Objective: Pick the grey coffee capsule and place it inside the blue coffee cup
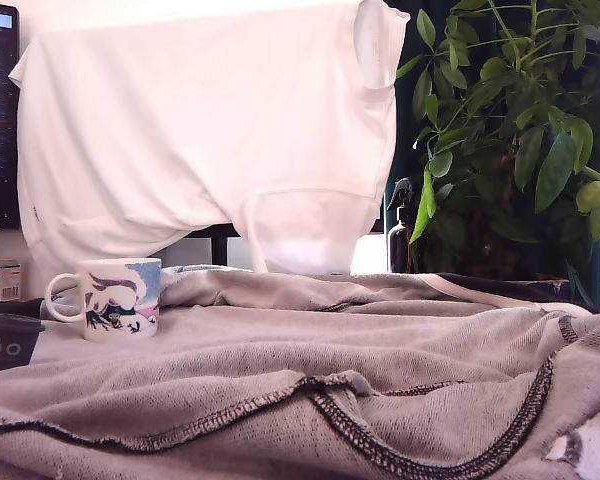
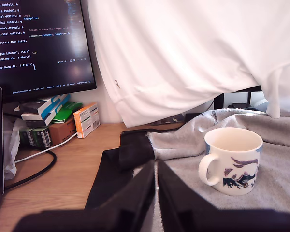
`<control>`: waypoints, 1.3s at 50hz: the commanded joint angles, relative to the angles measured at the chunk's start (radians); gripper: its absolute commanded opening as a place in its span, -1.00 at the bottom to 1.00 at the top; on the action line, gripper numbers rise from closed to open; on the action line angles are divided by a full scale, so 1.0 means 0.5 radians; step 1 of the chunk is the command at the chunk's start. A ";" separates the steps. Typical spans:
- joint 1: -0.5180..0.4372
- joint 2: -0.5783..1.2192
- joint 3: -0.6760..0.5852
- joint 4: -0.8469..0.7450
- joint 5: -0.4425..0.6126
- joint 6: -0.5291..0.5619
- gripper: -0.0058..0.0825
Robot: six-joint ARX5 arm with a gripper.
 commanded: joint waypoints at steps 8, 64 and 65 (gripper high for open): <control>-0.001 -0.028 -0.095 0.062 0.127 -0.137 -0.92; -0.230 0.437 -0.032 -0.072 0.495 -0.461 0.94; -0.236 0.459 -0.032 -0.055 0.489 -0.456 0.94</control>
